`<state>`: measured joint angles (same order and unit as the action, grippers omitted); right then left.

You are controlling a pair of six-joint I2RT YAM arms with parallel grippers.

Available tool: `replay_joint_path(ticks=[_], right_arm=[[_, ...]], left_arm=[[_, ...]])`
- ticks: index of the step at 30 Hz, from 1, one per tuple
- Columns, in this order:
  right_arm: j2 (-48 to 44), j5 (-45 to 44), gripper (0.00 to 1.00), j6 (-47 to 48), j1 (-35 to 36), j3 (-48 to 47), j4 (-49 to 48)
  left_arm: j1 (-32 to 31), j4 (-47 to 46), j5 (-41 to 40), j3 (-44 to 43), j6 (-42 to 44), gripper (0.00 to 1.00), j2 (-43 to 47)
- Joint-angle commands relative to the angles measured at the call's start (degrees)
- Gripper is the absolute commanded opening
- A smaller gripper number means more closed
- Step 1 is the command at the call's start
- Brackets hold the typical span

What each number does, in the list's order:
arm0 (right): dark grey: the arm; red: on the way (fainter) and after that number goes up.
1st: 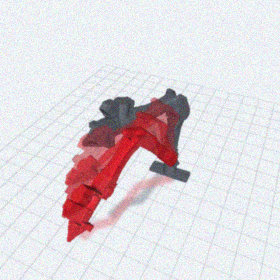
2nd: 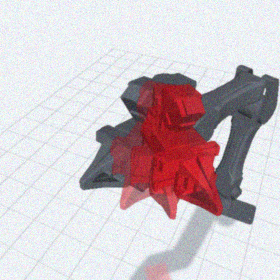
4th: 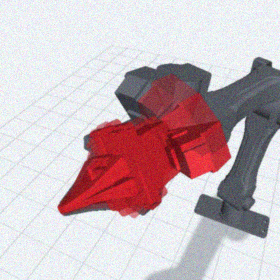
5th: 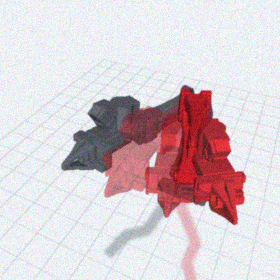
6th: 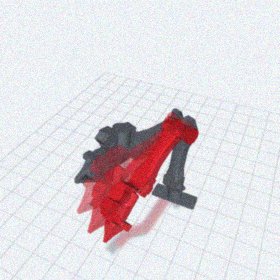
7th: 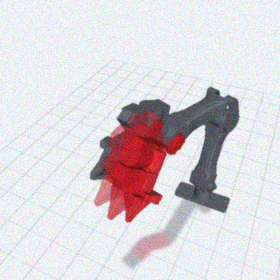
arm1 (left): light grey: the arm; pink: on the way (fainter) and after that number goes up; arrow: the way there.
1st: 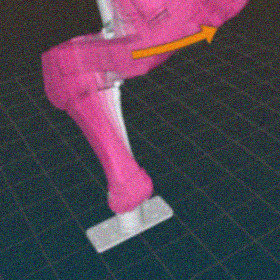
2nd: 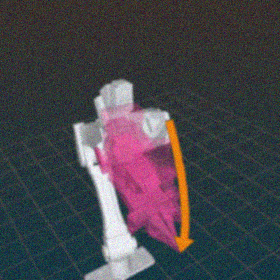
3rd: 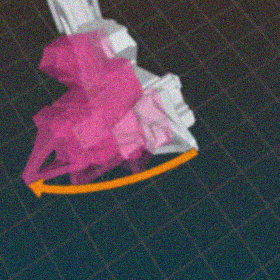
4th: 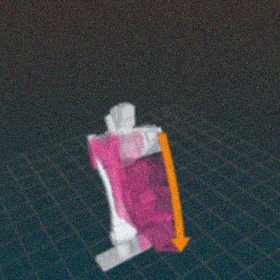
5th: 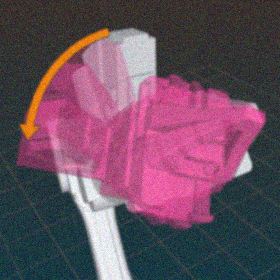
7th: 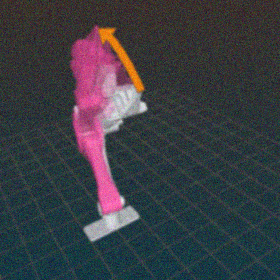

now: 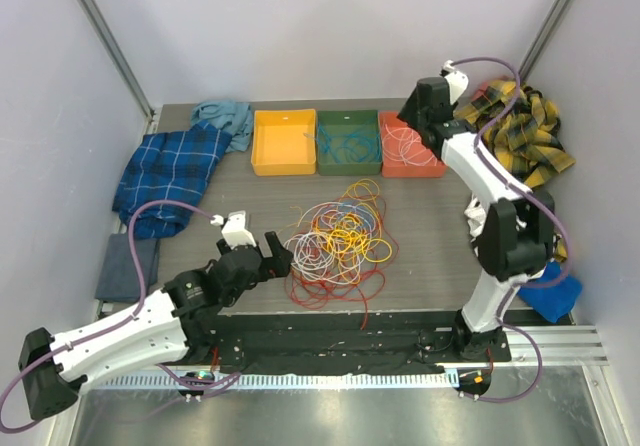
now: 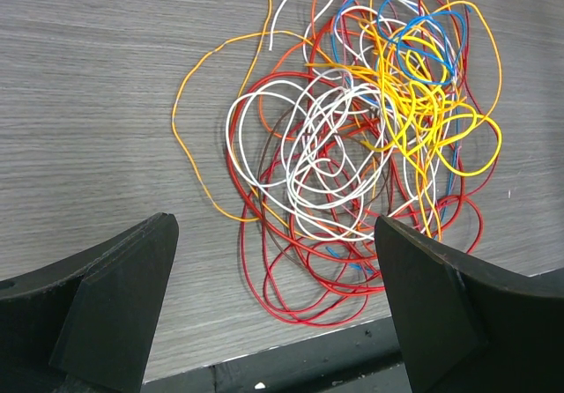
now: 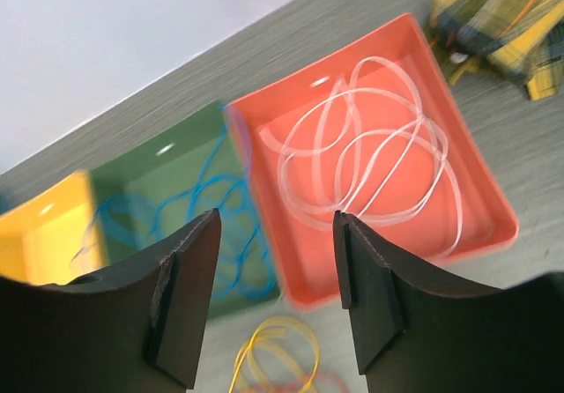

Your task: Untangle the cables

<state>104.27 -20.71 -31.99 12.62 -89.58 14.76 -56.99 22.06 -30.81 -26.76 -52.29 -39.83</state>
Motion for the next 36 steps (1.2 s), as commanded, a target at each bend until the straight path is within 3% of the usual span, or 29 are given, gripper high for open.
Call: replay_joint_path(ticks=[1, 5, 7, 12, 14, 15, 16, 18, 21, 22, 25, 36], right_arm=[[-14.25, -3.28, 0.6, 3.07, 8.1, 12.09, -7.1], [-23.03, -3.64, 0.56, 0.46, 16.02, 27.15, -12.99], [-24.98, 3.71, 0.51, -1.84, 16.73, 33.12, -12.92], [-32.35, 8.4, 0.45, -3.34, 20.33, 42.02, -14.41], [-34.65, 8.85, 0.42, -4.22, 20.51, 45.89, -17.4], [-36.23, 8.67, 0.41, -4.66, 20.6, 46.94, -17.31], [-36.94, 8.84, 0.4, -4.66, 20.51, 47.21, -16.62], [-37.64, 9.11, 0.4, -4.23, 20.51, 47.22, -15.3], [-39.57, 9.81, 0.4, -3.87, 20.6, 48.26, -13.36], [-40.54, 9.81, 0.39, -3.7, 20.51, 48.71, -13.53], [-41.51, 9.81, 0.39, -3.43, 20.51, 50.12, -14.06], [-41.08, 11.22, 0.39, -4.31, 20.51, 53.11, -14.5]], left_arm=[[-0.22, -1.76, -3.03, -1.89, -1.93, 1.0, -0.86], [0.12, -0.01, -5.31, -3.55, -2.9, 1.0, -2.79], [0.83, 0.96, -4.62, -5.31, -1.94, 1.0, -5.51], [2.15, -2.1, -2.94, -13.03, 7.71, 1.0, -13.33], [2.76, -6.14, -1.2, -13.75, 12.27, 0.77, -16.76], [3.29, -7.46, -0.75, -13.75, 13.09, 0.6, -17.81], [3.9, -8.61, -0.48, -13.75, 13.35, 0.24, -20.43], [8.02, -8.53, 4.94, -14.19, 12.22, 0.13, -23.34], [12.95, -8.53, 11.01, -14.98, 10.37, 0.22, -27.48], [13.31, -9.4, 11.55, -14.9, 10.37, 0.31, -27.84], [13.4, -11.94, 13.05, -14.46, 10.37, 0.44, -28.11], [13.31, -15.91, 19.64, -12.52, 9.14, 0.45, -31.35]])
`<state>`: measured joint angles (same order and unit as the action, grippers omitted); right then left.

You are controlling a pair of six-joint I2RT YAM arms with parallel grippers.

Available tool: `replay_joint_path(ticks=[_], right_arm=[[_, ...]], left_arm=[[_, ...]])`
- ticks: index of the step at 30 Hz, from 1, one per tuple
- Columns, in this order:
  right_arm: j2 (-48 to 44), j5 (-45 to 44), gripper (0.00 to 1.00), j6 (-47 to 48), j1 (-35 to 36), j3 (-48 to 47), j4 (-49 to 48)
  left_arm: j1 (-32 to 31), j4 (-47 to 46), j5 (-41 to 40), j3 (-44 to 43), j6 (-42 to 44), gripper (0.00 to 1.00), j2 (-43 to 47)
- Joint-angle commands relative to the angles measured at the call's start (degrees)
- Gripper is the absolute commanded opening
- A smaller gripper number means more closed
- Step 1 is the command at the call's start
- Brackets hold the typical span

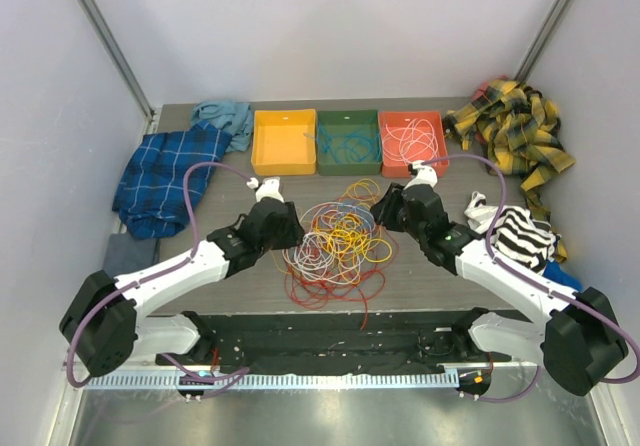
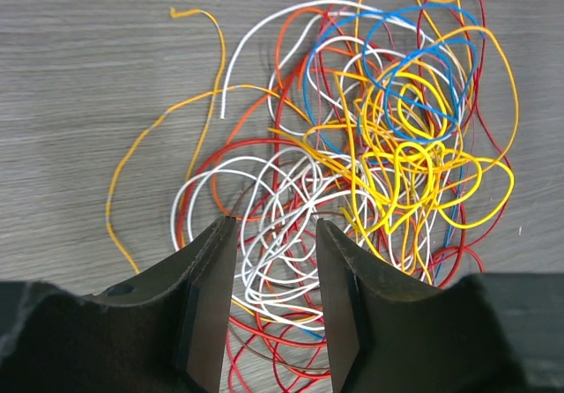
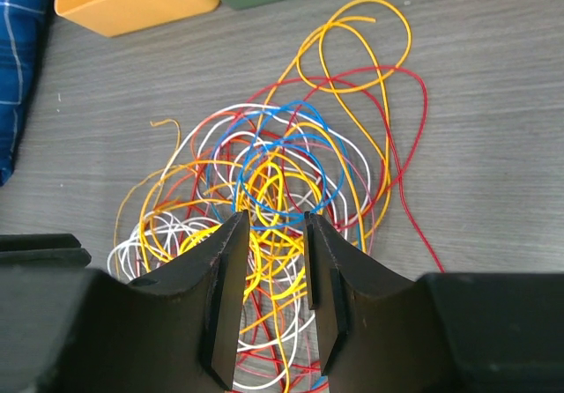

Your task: Untangle the cables

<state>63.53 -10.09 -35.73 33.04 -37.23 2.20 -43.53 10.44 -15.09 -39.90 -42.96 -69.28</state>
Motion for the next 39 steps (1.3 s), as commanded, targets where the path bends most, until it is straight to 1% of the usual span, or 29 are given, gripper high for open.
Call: replay_joint_path(ticks=[1, 5, 11, 13, 14, 16, 17, 19, 20, 22, 23, 25, 26, 28, 29, 33, 36, 37, 39], right_arm=[[-0.33, 0.51, 0.39, -0.57, 0.19, 0.76, -1.85], [-0.33, 0.33, 0.39, -0.49, 0.19, 0.58, -1.85], [0.28, 0.07, 0.38, -0.22, 0.1, 0.06, -1.85], [0.63, 0.24, 0.37, -0.31, 0.1, 0.06, -1.85], [0.63, 0.24, 0.37, -0.31, 0.19, 0.06, -1.85], [0.63, 0.42, 0.36, -0.4, 0.19, 0.06, -1.85], [0.55, 0.42, 0.36, -0.4, 0.1, 0.14, -1.93], [0.28, 0.24, 0.36, -0.48, 0.1, 0.23, -1.85], [-0.15, 0.24, 0.36, -0.49, 0.19, 0.23, -1.85], [-0.59, 0.16, 0.36, -0.57, 0.19, 0.23, -1.93], [-1.21, -0.02, 0.35, -0.49, 0.1, 0.23, -1.93], [-1.91, -0.11, 0.35, -0.31, 0.19, 0.06, -1.76], [-2.44, -0.2, 0.35, -0.14, 0.19, -0.21, -1.32], [-2.71, 0.24, 0.34, 0.21, 0.19, -0.65, -1.23], [-2.79, 0.42, 0.34, 0.22, 0.19, -1.17, -1.14], [-3.15, 3.31, 0.34, -0.13, 0.1, -1.96, -1.76], [-4.19, 6.21, 0.35, -0.4, 0.19, -2.67, -1.85], [-4.55, 7.52, 0.39, -0.4, 0.27, -2.93, -2.45], [-5.95, 8.24, 0.42, -0.92, 0.36, -3.28, -4.65]], left_arm=[[-0.15, -4.46, 4.71, 0.7, -0.37, 0.45, -3.13], [-0.15, -4.64, 4.46, 1.4, -0.81, 0.41, -4.64], [-0.15, -4.11, 2.35, 1.4, 0.07, 0.31, -3.59], [-0.15, -3.67, 1.82, 1.32, 0.16, 0.26, -3.5], [-0.15, -3.84, 1.82, 1.4, 0.24, 0.21, -3.32], [-0.15, -3.84, 1.82, 1.67, 0.24, 0.17, -3.41], [-0.07, -3.84, 1.91, 1.67, 0.16, 0.1, -3.5], [-0.15, -3.67, 2.26, 1.58, 0.16, 0.02, -3.59], [-0.15, -3.32, 2.26, 1.49, 0.07, 0.0, -3.15], [-0.15, -2.44, 1.47, 0.36, 0.33, 0.0, -1.66], [-0.15, -0.35, 0.95, -0.52, 0.77, 0.0, 1.13], [-0.15, 2.56, -1.5, -3.68, 2.44, 0.0, 4.31], [-0.15, 4.05, -2.3, -8.22, 3.49, 0.0, 6.33], [-0.15, 6.61, -3.8, -13.42, 6.64, 0.0, 10.73], [-0.15, 7.22, -4.15, -19.45, 7.7, 0.0, 11.52], [-0.07, 8.55, -3.02, -30.47, 10.61, 0.0, 12.85], [-0.15, 7.23, -1.52, -33.65, 11.23, 0.0, 13.2], [-0.15, 6.27, -1.26, -34.27, 11.58, 0.0, 12.94], [-0.07, 6.26, -0.38, -37.6, 12.9, 0.0, 12.24]])
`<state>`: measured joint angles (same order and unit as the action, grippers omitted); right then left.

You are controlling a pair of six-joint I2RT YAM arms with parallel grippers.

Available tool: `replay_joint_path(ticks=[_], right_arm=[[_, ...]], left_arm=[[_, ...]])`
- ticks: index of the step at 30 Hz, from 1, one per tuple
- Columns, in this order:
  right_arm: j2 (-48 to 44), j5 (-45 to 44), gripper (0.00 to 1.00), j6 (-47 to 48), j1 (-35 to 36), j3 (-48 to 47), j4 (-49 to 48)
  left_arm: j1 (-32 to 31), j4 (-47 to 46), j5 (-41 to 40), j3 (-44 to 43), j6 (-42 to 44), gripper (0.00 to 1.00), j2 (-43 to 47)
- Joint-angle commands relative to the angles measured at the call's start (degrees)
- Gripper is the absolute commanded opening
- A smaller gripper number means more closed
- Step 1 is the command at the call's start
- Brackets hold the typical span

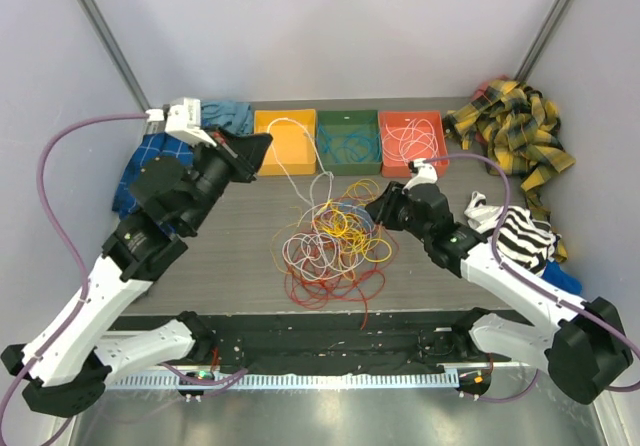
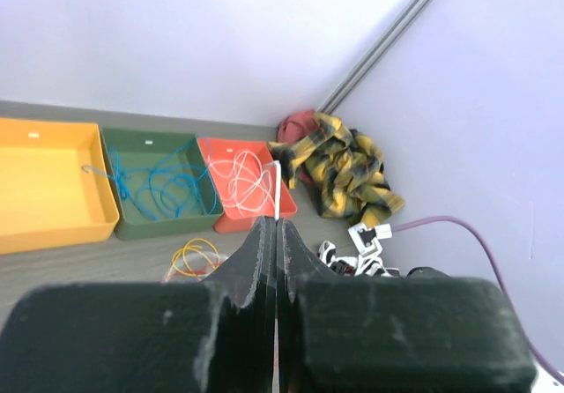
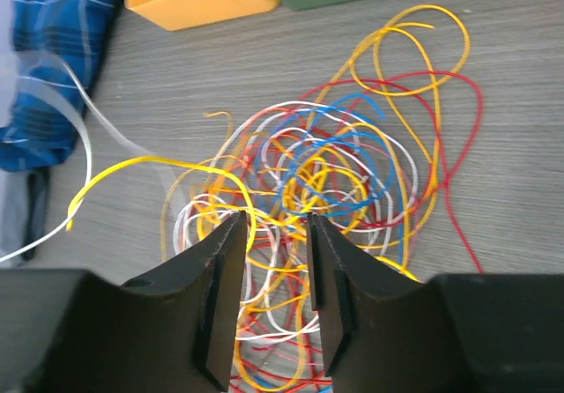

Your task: Untangle the cables

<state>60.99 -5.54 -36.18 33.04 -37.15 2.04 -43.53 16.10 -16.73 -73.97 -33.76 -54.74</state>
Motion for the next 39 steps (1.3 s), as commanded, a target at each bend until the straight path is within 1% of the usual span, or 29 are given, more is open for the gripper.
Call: replay_joint_path(ticks=[1, 3, 4, 7, 9, 12, 14, 16, 20, 27, 32, 34, 35, 36, 37, 38, 39], right_arm=[[-3.95, 4.74, 0.46, -0.64, 0.36, -3.55, -5.29], [-4.74, 4.84, 0.48, -1.52, 0.45, -4.07, -7.31], [-5.44, 6.93, 0.52, -1.78, 0.45, -4.6, -8.88], [-5.45, 8.0, 0.57, -2.49, 0.54, -6.87, -10.91], [-4.66, 8.62, 0.58, -2.05, 0.71, -8.55, -11.18], [-2.72, 11.51, 0.61, -2.83, 0.98, -11.28, -13.02], [-1.67, 13.53, 0.63, -4.68, 1.5, -12.25, -16.62], [-1.14, 13.01, 0.64, -4.34, 3.17, -13.74, -17.16], [1.84, 9.85, 0.66, 1.36, 5.19, -17.69, -12.86], [4.31, 8.27, 0.66, 4.27, 7.65, -18.49, -12.94], [8.17, 7.47, 0.65, 5.95, 8.1, -19.54, -12.59], [10.71, 7.74, 0.63, 6.65, 8.27, -20.86, -12.15], [11.51, 7.39, 0.59, 6.74, 8.18, -21.47, -11.72], [12.39, 6.43, 0.45, 6.91, 8.18, -22.78, -11.19], [12.92, 5.81, 0.33, 7.09, 8.18, -23.4, -9.36], [13.19, 2.76, 0.2, 7.61, 8.18, -24.11, -8.38], [12.84, -1.27, 0.04, 8.32, 8.18, -25.33, -7.33]], left_arm=[[-0.15, 0.95, 1.7, -4.85, 4.22, 0.0, -3.43], [-0.07, 1.3, 2.75, -8.01, 5.45, 0.0, -4.58], [-0.15, 1.48, 3.19, -8.9, 5.81, 0.0, -5.28], [-0.15, 2.18, 4.42, -11.53, 6.69, 0.0, -6.25], [-0.07, 2.88, 5.3, -12.42, 6.95, 0.0, -6.96], [-0.15, 3.15, 6.27, -12.42, 6.78, 0.0, -7.22], [-0.15, 3.15, 6.62, -11.72, 6.43, 0.0, -7.31], [-0.15, 3.24, 7.23, -11.28, 6.07, 0.0, -7.22], [-0.15, 3.24, 8.47, -10.23, 5.55, 0.0, -7.05], [-0.15, 3.59, 9.17, -10.23, 5.81, 0.0, -6.87], [-0.15, 3.85, 10.23, -9.96, 5.37, 0.0, -6.52], [-0.15, 3.94, 10.4, -9.44, 4.93, 0.0, -6.17], [-0.15, 3.94, 10.4, -9.26, 4.84, 0.0, -5.82], [-0.15, 3.77, 10.49, -9.0, 4.49, 0.0, -5.55], [-0.15, 3.94, 10.23, -8.65, 4.4, 0.0, -5.29], [-0.15, 3.94, 9.88, -7.77, 4.32, 0.0, -4.51], [-0.15, 4.03, 9.53, -7.07, 4.05, 0.0, -3.89]])
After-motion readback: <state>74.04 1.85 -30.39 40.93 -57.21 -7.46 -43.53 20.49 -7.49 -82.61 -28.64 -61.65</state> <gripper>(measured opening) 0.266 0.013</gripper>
